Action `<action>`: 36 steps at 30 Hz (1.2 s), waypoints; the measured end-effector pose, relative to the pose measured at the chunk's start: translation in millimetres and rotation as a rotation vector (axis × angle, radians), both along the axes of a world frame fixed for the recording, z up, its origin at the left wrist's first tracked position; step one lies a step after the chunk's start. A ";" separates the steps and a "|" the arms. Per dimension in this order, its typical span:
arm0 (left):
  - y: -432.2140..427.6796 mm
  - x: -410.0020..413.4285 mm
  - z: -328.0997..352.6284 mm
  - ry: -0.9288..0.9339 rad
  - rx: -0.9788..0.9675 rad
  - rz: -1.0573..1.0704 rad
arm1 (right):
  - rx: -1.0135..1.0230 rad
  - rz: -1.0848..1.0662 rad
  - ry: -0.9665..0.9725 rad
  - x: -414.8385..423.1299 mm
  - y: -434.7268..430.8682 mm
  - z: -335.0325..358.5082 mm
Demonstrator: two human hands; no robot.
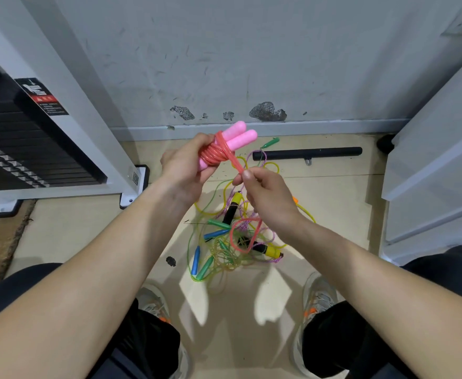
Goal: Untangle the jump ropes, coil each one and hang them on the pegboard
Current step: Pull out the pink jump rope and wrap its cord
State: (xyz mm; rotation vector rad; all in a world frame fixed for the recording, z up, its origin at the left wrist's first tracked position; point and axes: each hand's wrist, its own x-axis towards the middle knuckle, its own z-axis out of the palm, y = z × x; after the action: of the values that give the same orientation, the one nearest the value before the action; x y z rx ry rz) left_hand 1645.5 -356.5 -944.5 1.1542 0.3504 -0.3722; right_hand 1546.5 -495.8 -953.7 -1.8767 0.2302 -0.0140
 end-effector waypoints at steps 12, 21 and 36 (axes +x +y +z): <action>8.4 -5.0 13.8 -0.318 0.366 -0.233 | -0.255 0.143 0.040 23.5 -53.7 25.8; 2.2 -11.2 5.0 -0.574 0.700 -0.013 | -0.099 0.182 0.059 20.4 -47.3 31.9; -10.3 -30.5 0.3 -0.476 0.756 0.055 | -0.622 -0.074 -0.425 15.9 -30.9 3.8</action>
State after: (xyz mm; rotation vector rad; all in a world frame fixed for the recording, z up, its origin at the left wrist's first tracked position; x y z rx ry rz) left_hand 1615.1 -366.8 -944.2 1.9155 0.0939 0.1141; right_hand 1562.4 -526.7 -950.0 -2.4202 -0.0062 -0.5875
